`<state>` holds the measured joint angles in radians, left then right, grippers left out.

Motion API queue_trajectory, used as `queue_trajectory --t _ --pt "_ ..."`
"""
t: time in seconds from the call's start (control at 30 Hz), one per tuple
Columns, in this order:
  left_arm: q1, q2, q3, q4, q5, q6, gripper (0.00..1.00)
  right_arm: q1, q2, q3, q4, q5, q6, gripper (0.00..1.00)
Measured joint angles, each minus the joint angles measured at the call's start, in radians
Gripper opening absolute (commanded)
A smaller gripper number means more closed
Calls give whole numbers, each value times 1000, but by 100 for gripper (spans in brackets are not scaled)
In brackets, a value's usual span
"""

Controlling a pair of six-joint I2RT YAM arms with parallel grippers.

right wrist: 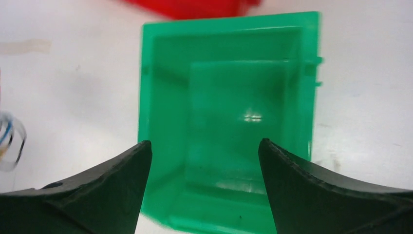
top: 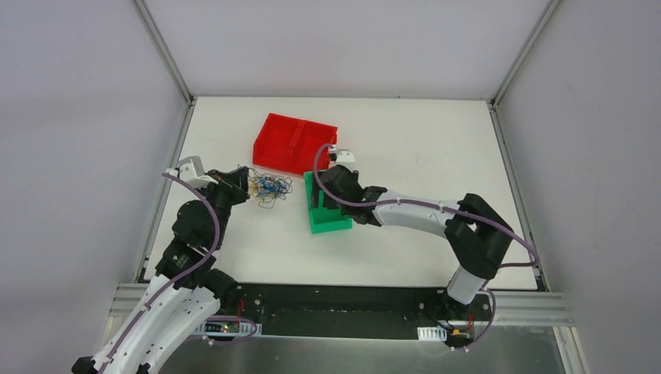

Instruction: Untangle the cables

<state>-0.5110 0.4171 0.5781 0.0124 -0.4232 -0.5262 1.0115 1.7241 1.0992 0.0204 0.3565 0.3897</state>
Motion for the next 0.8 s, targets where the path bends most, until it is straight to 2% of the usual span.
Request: queue_trajectory --t 0.2,0.4,0.6,0.67,0.8 --pt "0 43 -5 1 31 0 0 -164 -78 -89 -56 79 67 88" --pt "0 77 -5 6 71 0 0 -364 -123 -121 -193 156 123 91" --pt "0 107 -5 29 138 2 0 -418 -321 -200 -251 234 131 91" --pt "0 137 -2 41 190 8 0 -402 -443 -235 -229 216 100 91" --pt "0 235 26 61 346 25 0 -364 -685 -357 -46 -19 11 91"
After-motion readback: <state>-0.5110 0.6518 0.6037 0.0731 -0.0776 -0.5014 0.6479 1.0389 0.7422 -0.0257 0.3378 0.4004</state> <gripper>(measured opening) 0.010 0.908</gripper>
